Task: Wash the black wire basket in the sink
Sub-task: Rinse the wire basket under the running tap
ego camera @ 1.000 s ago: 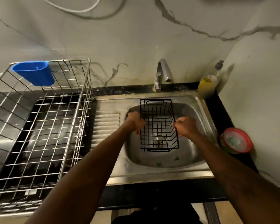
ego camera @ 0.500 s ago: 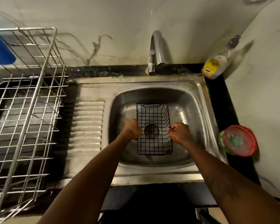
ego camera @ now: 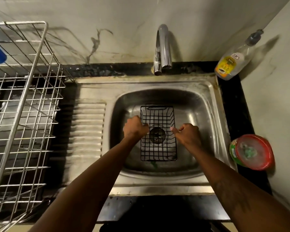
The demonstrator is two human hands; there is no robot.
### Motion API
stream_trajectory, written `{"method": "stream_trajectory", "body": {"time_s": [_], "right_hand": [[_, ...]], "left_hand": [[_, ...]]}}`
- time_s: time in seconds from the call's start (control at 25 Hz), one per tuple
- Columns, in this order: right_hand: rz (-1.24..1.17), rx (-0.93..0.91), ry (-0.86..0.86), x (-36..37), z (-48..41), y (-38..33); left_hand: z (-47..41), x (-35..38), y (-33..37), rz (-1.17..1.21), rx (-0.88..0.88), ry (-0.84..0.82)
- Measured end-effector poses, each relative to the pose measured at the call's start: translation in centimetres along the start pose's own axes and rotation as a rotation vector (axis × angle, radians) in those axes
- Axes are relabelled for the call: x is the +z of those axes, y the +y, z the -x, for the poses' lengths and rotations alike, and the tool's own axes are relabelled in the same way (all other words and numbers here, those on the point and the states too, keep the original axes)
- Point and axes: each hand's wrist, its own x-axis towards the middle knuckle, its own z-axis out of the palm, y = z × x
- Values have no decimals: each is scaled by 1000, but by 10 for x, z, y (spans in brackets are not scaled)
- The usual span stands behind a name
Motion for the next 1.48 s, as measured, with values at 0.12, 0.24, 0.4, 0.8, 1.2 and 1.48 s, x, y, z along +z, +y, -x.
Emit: {"method": "stream_trajectory", "body": {"time_s": [0.12,0.24,0.4,0.8,1.2,1.48], "right_hand": [[-85,-84,119,-11,-12,-13],[-152,-148,199,-10,-19,-22],[-186,-111,184,-3,-22,-24],[-239,-96,161,6,-24,-28],[-237,-113,133,7,-32,-41],[-85,-305,98,22,-61,-47]], "left_hand": [[-28,-31,30,180,133,211],[-53,-56,70,332,232,273],[-61,-78,115,337,253,370],[-74,-99,108,1246,-152,-459],[-63,-39,10,606,-106,-1],[-39,27,-29,-5,14,-333]]}}
